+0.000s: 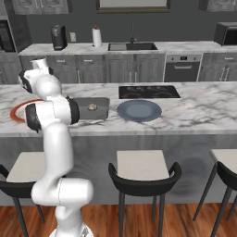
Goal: Place two dumplings into each of the tupperware containers and then place the containers in the fridge.
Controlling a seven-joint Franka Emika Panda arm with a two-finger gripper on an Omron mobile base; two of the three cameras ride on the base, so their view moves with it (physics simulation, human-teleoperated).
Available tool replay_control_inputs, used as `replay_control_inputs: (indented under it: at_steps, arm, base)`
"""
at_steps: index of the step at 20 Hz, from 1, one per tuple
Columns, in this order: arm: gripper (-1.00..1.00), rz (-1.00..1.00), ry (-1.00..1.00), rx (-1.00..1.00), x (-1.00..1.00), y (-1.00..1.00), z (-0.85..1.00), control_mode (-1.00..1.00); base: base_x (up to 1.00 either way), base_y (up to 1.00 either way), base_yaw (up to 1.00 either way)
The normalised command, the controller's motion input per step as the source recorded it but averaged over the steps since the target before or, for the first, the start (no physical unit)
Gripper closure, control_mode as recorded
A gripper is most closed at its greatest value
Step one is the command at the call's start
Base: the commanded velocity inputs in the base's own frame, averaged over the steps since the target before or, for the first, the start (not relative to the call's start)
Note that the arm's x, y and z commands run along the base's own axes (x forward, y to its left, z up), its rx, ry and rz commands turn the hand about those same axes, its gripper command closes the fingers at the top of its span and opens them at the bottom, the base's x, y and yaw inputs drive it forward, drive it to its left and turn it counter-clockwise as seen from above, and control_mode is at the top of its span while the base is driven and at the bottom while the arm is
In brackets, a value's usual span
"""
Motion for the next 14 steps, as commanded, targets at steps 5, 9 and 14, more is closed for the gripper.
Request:
replay_control_inputs:
  at_steps: [5, 9, 14]
  arm:
    - [1.0, -0.37, -0.02, 0.06, -0.77, -0.88, 0.81, -1.0]
    - [1.0, -0.33, -0.3, 0.04, -0.86, -0.66, 0.07, -1.0]
    - [1.0, -0.16, -0.47, 0.26, -0.87, -0.86, 0.0, -1.0]
  base:
    - [0.0, 0.0, 0.0]
    - [0.0, 0.0, 0.0]
    - [0.0, 0.0, 0.0]
